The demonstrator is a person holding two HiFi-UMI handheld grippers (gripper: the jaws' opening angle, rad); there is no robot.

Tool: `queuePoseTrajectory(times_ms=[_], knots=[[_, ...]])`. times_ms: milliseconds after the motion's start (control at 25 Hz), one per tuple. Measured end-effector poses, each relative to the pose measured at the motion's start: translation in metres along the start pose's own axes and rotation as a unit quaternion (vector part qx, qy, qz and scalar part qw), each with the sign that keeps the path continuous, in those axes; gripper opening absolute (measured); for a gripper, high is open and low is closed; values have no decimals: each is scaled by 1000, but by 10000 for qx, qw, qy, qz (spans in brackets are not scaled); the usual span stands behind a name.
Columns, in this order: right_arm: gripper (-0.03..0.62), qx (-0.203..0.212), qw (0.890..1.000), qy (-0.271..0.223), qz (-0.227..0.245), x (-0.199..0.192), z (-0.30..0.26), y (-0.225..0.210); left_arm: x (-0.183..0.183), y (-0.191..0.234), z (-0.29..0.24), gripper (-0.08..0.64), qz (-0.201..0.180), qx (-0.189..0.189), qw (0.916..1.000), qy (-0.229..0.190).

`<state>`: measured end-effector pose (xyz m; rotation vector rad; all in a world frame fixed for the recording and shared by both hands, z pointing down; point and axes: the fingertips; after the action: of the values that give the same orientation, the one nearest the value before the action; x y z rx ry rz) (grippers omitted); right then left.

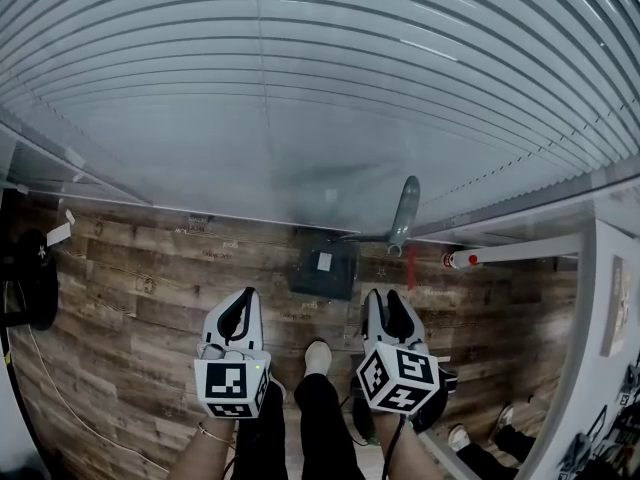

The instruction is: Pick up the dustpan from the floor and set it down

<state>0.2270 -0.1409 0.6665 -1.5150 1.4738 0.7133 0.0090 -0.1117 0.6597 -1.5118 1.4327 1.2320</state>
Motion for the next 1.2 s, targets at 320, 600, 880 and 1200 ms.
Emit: queuePoseTrajectory(times_ms=[320, 600, 880, 1200], knots=[[164, 52, 9999, -85, 71, 1, -11, 2, -10, 6, 1, 17, 21, 65, 9999, 77], [172, 66, 9998, -141, 151, 3, -24, -1, -10, 12, -7, 17, -36, 76, 9999, 61], [173, 121, 9993, -200, 286, 8, -41, -2, -12, 11, -16, 17, -91, 8, 9999, 77], [173, 216, 9992, -217, 258, 8, -60, 0, -16, 12, -22, 17, -106, 24, 9999, 113]])
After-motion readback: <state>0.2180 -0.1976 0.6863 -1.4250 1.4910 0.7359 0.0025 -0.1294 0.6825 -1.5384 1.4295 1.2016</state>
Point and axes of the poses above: the fingertips, and each gripper's own axes: z backward along the fingers, y to its left, x out of its top, and after that the axes turned 15 degrees about -y, right-handed
